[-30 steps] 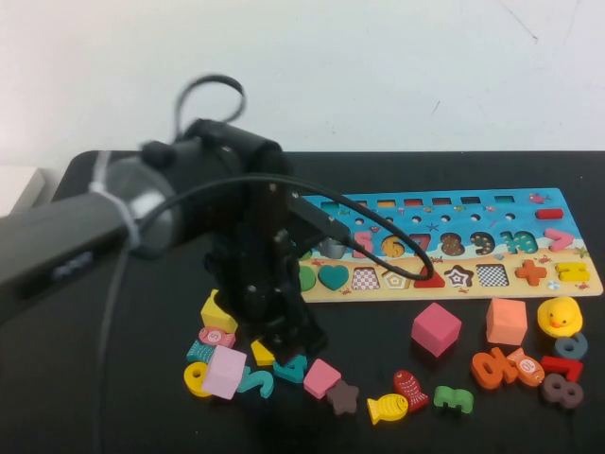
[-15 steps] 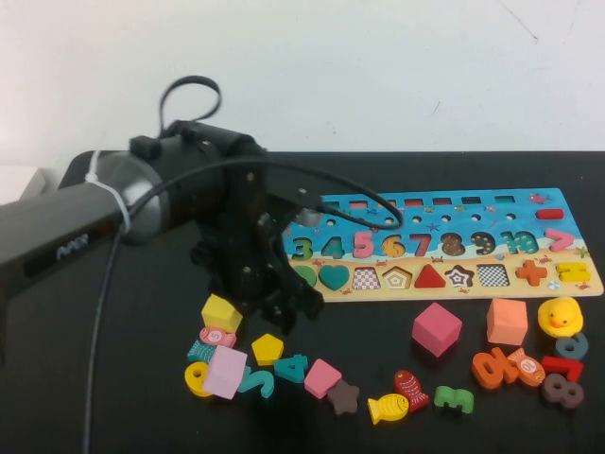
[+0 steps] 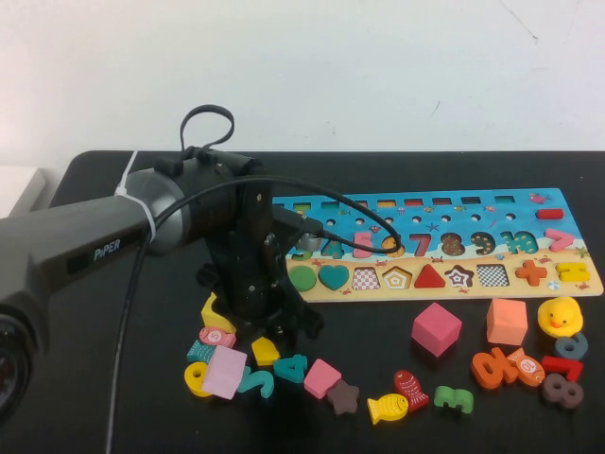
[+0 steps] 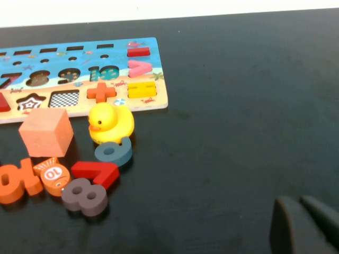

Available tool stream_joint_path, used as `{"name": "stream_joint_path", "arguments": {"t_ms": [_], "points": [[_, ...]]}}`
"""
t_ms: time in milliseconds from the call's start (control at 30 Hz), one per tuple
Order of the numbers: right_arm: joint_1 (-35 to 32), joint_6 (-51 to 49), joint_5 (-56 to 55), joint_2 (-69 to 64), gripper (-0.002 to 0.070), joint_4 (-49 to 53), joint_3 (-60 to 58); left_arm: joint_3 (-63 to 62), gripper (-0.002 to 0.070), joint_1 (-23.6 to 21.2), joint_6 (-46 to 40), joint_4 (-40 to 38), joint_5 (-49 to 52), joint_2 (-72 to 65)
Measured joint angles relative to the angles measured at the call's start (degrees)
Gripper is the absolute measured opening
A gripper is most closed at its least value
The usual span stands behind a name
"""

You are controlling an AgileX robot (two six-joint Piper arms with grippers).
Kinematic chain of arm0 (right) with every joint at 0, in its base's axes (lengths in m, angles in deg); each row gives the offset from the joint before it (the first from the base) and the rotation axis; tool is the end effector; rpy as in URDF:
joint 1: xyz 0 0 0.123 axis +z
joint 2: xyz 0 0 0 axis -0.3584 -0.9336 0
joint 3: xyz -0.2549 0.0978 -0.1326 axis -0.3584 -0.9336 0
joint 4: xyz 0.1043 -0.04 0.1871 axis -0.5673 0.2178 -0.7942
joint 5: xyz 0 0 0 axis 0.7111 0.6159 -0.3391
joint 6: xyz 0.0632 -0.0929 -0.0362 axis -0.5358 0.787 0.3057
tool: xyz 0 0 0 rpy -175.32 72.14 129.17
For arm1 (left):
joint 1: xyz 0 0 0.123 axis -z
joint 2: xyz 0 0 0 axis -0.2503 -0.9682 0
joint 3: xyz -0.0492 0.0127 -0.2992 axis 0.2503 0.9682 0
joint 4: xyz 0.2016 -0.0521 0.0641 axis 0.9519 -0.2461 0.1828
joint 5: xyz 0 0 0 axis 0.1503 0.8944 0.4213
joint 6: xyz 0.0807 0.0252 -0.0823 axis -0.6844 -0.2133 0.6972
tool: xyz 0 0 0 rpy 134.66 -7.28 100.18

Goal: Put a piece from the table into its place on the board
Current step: Pick up the "Pentagon"

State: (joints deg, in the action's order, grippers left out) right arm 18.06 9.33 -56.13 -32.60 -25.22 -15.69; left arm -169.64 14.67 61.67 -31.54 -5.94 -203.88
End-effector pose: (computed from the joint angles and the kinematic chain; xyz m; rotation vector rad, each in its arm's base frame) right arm 0.0255 -0.0076 0.1670 0.1143 1.8450 -0.0618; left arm 0.3417 -0.2027 0.1963 0.7386 2.8881 -0.1998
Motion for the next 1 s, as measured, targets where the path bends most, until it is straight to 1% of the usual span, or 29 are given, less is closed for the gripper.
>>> {"name": "stream_joint_path", "arguments": {"t_ms": [500,767,1000], "points": [[0.0,0.0,0.0,0.0,0.0019,0.0,0.0,0.0,0.0405,0.0,-0.1,1.0,-0.8,-1.8],[0.0,0.0,0.0,0.0,0.0019,0.0,0.0,0.0,0.0405,0.0,-0.1,1.5,-3.4,-2.3],[0.0,0.0,0.0,0.0,0.0019,0.0,0.0,0.0,0.0405,0.0,-0.1,1.5,-2.8,-2.6]]}}
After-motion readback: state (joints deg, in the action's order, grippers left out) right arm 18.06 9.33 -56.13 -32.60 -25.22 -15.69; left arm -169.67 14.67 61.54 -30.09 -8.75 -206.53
